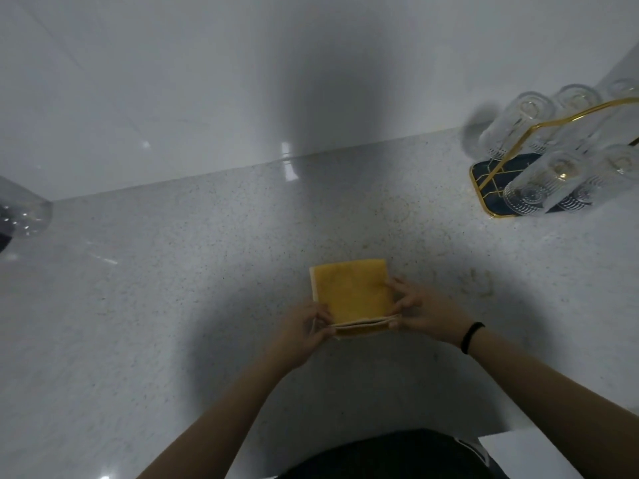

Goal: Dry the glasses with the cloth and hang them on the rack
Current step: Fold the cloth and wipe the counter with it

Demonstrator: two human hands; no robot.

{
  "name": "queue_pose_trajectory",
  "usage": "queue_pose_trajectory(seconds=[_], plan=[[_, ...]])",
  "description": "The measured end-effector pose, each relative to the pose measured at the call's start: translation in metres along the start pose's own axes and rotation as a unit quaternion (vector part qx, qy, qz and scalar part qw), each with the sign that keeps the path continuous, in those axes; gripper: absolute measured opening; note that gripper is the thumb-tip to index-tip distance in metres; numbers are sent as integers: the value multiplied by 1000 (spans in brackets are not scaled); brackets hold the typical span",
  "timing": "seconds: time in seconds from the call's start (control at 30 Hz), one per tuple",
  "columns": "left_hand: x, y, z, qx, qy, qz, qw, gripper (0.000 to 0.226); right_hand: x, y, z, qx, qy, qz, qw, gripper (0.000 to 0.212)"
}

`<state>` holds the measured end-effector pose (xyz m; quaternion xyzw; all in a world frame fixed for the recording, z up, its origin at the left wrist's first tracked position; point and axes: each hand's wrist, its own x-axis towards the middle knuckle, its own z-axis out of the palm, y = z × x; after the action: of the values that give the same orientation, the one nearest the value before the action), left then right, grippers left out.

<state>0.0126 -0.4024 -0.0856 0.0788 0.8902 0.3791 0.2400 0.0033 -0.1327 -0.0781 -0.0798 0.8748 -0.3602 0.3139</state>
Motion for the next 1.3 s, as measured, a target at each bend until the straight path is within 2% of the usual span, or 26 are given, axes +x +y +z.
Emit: queue_pose_trajectory(seconds=[0.07,0.1,0.2,0.23,0.3,0.4,0.47,0.7,0.83,1.0,1.17,1.3], plan=[[-2,-4,3,41,-31,10,999,13,0,1,9,-97,-28,-2,995,29],[-1,-3,5,67,-25,19,997,17,0,1,14,-146,-12,-4,989,32],[14,3,16,165,63,49,983,37,15,-9,32,-194,139,-37,970,39],[20,4,22,191,74,55,977,47,23,-13,39,-198,165,-55,965,43],[30,4,36,233,66,63,968,60,39,-19,52,-218,166,-74,959,50],[31,-2,50,264,60,88,959,65,46,-17,71,-262,139,-54,954,51],[37,-6,52,274,71,118,952,64,50,-11,74,-274,149,-48,949,54],[174,29,36,304,68,110,944,61,128,27,-26,-304,211,11,929,54],[218,51,41,329,57,110,936,61,143,44,-67,-332,196,21,923,55],[159,65,87,294,97,177,934,58,74,66,-37,-325,189,9,927,54],[41,59,154,306,6,189,933,65,-44,84,43,-286,199,2,937,54],[48,72,160,321,-14,186,928,65,-52,95,30,-269,200,1,942,54]])
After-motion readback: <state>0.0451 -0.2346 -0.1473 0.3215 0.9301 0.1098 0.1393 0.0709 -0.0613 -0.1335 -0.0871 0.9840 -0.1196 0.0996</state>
